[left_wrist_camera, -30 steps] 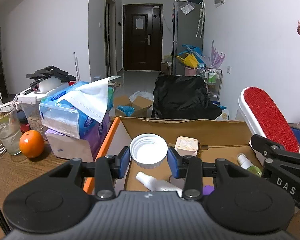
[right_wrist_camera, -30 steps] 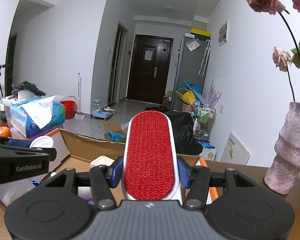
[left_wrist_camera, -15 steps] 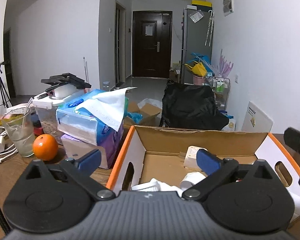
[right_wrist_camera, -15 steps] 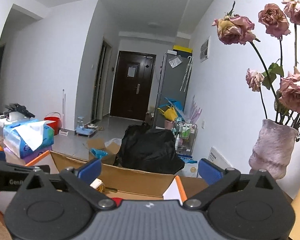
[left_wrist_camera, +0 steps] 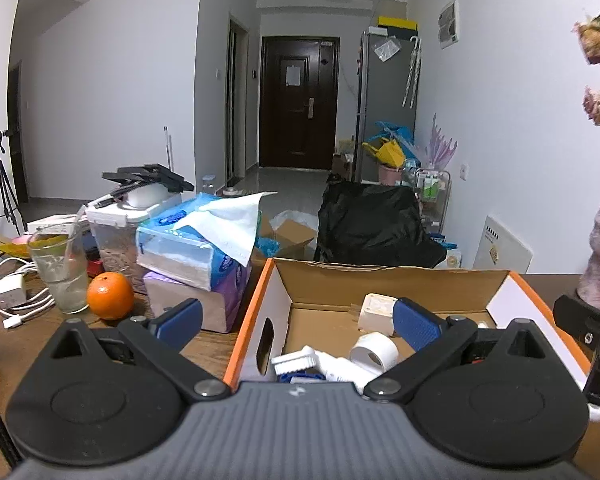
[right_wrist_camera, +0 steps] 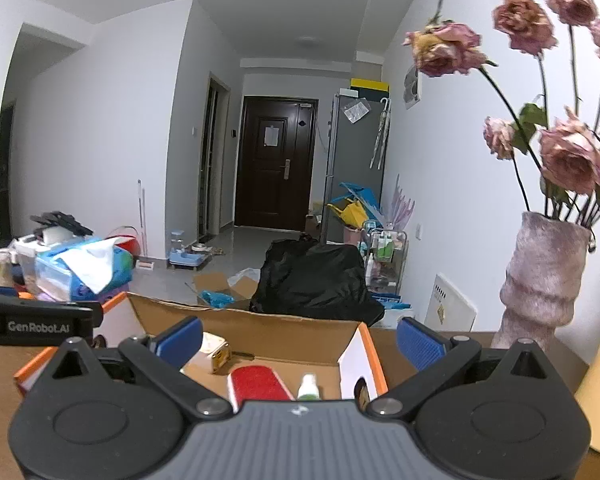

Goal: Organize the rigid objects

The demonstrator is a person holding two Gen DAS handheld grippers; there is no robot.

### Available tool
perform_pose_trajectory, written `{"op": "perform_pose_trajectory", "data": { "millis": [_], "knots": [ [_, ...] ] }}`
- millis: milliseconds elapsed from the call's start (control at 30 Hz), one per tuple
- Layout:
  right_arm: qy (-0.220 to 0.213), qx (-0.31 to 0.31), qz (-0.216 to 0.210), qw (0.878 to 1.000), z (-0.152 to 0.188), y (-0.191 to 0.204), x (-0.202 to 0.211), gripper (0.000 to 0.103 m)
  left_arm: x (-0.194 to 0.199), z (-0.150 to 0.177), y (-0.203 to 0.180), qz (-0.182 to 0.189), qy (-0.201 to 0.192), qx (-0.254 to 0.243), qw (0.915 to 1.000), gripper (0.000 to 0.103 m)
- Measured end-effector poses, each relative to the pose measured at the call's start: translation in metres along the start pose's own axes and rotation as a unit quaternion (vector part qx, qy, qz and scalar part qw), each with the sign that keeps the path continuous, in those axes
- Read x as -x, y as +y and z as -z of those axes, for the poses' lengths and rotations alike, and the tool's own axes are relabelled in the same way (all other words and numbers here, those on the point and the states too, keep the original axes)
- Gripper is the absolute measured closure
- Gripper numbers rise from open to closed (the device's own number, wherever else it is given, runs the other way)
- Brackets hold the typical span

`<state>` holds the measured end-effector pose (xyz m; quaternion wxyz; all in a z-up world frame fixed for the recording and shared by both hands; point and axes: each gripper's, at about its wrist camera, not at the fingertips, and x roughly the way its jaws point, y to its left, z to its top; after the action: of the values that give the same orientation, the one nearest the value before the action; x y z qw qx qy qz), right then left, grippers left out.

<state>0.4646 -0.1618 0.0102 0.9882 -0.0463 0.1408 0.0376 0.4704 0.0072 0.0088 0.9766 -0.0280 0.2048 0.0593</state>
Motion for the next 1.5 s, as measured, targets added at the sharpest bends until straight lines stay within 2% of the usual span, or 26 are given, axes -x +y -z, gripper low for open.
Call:
{"op": "perform_pose_trajectory", "data": {
  "millis": [200, 500, 867, 1133, 1500],
  "knots": [
    [-0.009, -0.015, -0.005, 1.0, 0.004, -0.003, 0.041, 0.0, 0.047, 0.006, 0.003, 0.013, -0.01, -0.004, 0.9999, 0.0],
    [-0.022, -0.032, -0.014, 0.999, 0.012, -0.003, 0.126, 0.0, 0.146, 0.028, 0.007, 0.035, -0.026, -0.009, 0.999, 0.0],
    [-0.021, -0.027, -0.017, 0.999, 0.051, 0.006, 0.249, 0.0, 0.268, 0.083, 0.018, 0.03, -0.027, -0.015, 0.9991, 0.0],
    [-0.009, -0.018, -0.023, 1.0, 0.079, 0.016, 0.306, 0.0, 0.309, 0.111, 0.034, 0.023, -0.013, -0.011, 0.9996, 0.0],
    [-0.01, -0.022, -0.017, 1.0, 0.085, 0.016, 0.331, 0.0, 0.325, 0.117, 0.039, 0.02, -0.017, -0.012, 0.9996, 0.0]
  ]
}}
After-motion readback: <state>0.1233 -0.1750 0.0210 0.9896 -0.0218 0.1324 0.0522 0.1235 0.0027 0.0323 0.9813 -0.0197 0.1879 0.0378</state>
